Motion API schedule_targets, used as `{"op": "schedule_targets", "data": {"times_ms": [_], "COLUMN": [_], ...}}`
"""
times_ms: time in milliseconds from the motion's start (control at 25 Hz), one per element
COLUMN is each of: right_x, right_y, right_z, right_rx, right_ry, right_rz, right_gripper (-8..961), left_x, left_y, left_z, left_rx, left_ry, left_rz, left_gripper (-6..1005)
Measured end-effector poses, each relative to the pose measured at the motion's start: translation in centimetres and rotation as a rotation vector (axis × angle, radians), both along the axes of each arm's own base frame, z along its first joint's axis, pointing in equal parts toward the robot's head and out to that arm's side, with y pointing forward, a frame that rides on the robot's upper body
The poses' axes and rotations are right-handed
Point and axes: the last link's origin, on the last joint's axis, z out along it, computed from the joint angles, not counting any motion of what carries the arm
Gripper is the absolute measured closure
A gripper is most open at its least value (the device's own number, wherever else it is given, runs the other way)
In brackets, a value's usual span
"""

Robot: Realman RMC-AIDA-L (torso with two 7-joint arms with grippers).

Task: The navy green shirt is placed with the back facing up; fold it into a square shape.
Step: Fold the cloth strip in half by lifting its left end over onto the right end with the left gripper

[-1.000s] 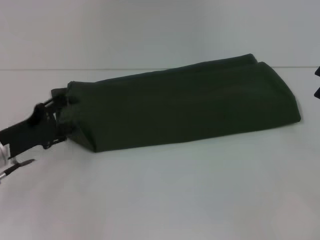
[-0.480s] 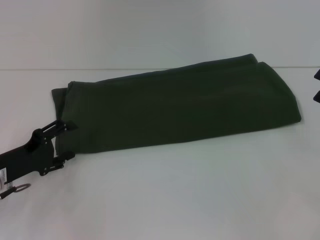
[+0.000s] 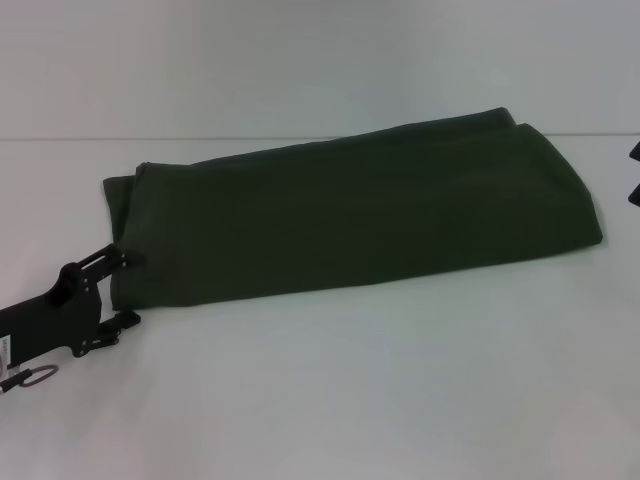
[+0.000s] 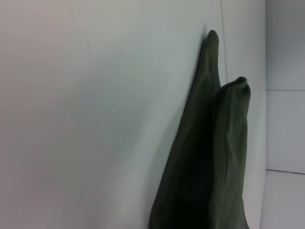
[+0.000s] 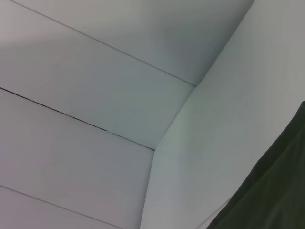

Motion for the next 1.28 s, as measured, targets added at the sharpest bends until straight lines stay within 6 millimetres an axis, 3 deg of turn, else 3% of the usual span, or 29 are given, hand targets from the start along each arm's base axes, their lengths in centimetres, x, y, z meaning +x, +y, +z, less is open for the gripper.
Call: {"op": "schedule_targets", "data": {"times_ms": [920,1280], "right_x": [0.2,0.2], "right_y": [0.0,0.0], "right_z": [0.4,0.4], "right_rx": [0.017,0.019], "right_ry": [0.007,0.008], "right_rz": [-0.007,-0.008], "right_gripper": [25,26], "left_x": [0.1,2.6], "left_y": [1.3,3.9], "left_z": [-0.2,-1.2], "left_rx": [-0.008,0.008], "left_ry": [0.019,0.080], "left_rz": [0.044,-0.064], "left_gripper": [123,136]}}
